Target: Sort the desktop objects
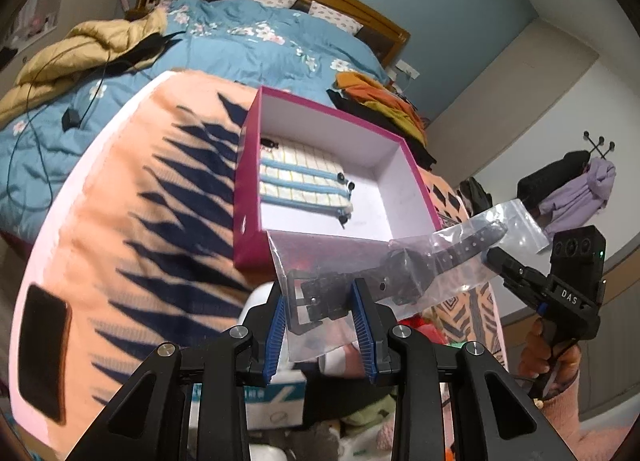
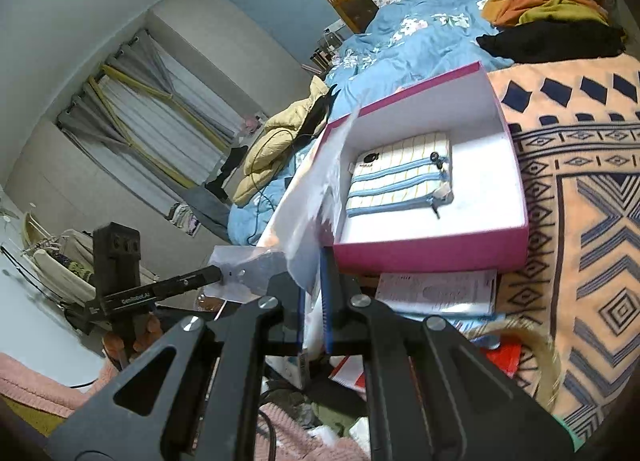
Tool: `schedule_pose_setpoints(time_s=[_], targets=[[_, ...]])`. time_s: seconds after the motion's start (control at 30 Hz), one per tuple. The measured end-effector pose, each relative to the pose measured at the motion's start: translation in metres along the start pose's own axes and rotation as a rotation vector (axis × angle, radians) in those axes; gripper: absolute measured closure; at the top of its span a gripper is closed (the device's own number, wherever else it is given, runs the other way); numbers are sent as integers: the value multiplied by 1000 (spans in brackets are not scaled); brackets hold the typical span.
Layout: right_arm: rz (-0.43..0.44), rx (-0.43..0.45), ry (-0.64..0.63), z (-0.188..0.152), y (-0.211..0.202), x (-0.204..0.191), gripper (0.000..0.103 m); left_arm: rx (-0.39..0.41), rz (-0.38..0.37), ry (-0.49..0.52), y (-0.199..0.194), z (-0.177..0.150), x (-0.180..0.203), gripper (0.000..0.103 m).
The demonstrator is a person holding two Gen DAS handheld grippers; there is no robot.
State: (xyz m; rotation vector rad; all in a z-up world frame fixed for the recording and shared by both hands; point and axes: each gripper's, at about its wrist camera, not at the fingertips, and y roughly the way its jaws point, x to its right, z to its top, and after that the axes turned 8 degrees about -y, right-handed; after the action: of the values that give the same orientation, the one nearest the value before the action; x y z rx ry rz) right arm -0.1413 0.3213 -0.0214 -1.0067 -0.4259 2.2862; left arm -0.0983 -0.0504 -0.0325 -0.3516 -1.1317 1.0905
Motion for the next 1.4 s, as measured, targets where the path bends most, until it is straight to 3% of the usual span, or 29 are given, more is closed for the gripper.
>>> schedule_pose_setpoints(time_s=[0.7,1.4], targets=[[-99,-39,39,38,34,47,93,-31,117,127,68,66,25,71],[-193,-214,38,28,88,82,92,-144,274,214,132,67,22,71]])
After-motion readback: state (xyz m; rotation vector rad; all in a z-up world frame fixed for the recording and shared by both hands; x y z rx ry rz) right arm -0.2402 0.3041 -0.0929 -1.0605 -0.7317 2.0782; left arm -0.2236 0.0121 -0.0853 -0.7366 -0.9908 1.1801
